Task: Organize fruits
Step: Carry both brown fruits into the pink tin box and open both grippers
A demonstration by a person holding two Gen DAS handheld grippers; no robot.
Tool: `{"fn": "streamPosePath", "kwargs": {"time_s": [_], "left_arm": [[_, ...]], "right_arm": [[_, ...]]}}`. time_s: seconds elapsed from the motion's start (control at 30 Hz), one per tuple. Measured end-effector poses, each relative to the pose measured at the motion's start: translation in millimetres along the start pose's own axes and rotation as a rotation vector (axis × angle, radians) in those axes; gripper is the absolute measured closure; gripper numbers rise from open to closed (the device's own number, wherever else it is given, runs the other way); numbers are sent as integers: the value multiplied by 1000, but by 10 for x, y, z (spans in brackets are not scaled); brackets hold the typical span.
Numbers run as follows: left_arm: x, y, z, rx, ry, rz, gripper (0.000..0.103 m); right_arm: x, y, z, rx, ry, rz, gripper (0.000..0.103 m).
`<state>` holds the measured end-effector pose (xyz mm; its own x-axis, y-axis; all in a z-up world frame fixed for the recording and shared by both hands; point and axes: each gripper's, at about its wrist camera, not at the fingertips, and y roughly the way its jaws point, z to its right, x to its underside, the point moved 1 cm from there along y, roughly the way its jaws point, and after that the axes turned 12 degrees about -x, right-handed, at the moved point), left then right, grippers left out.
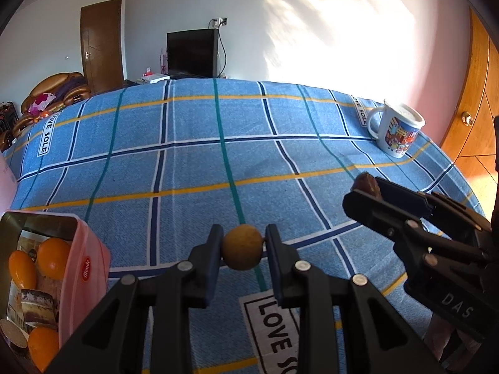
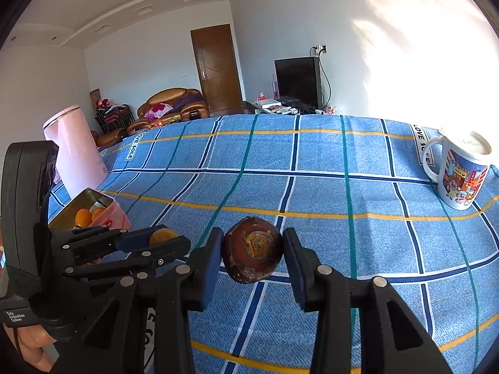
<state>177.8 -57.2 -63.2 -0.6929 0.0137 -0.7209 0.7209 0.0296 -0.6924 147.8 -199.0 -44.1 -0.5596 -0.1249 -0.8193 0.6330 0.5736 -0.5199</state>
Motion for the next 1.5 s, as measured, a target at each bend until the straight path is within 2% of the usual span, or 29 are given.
{"fn": "streamPosePath", "kwargs": {"time_s": [0.63,1.5], "left_arm": [[48,-270,-2,-42,9,131,74],[102,-507,-20,-82,11,232,74]], "right_arm": [[-6,-168,-78,10,-46,91,62],[29,-327,-227,11,-135,183,62]]}}
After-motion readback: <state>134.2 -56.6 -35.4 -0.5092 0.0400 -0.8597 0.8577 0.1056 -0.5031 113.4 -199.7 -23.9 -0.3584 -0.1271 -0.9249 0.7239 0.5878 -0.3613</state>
